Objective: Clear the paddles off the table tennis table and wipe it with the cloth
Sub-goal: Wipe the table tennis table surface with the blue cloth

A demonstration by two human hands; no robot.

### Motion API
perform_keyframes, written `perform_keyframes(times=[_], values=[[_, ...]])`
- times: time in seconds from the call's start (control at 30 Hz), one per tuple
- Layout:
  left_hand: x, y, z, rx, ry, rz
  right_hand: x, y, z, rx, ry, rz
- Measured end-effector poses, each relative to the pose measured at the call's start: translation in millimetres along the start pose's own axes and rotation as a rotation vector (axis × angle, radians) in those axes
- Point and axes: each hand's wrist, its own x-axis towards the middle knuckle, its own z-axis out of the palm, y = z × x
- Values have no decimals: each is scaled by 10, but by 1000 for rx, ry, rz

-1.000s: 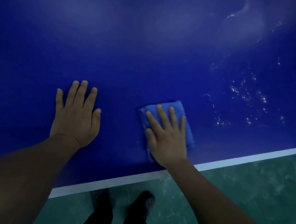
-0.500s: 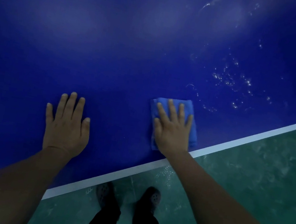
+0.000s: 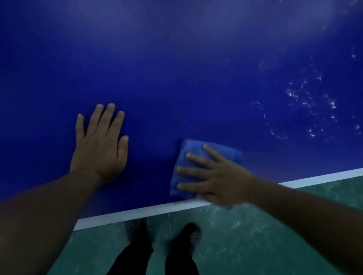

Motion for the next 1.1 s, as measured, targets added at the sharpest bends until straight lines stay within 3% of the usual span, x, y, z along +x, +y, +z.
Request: perform_keyframes(times=[0.13,0.23,0.27,0.37,0.43,0.6,0.73,0.8,0.9,0.93,1.1], values=[[-17,6,-2,10,19,6,-15,368,-121,176,54,638],[-17,9,-9,5,21,-3,249,24,-84,247,199,983],[-19,13,-9,5,19,-2,333,-204,-44,232,220,949],[-18,18,-8,6,24,-1,177,-875,159,185,178,516],[-21,23,-12,3,25,3,-160,-869,228,152,133,443],[-27,37,-23,1,22,0,-536,-341,152,295,105,1050],[-23,38,-25,13,19,-2,-91,-225,70,412,175,1584],[-37,30,-21,16,23,1,238,-399,5,431,198,1590],[-30,35,-16,45,14,5,208,-648,-11,300,127,1181],[-32,38,-15,48,6,8,44,-597,15,273,109,1154],[-36,69,-28,46,-11,5,-451,-348,76,352,86,1517]])
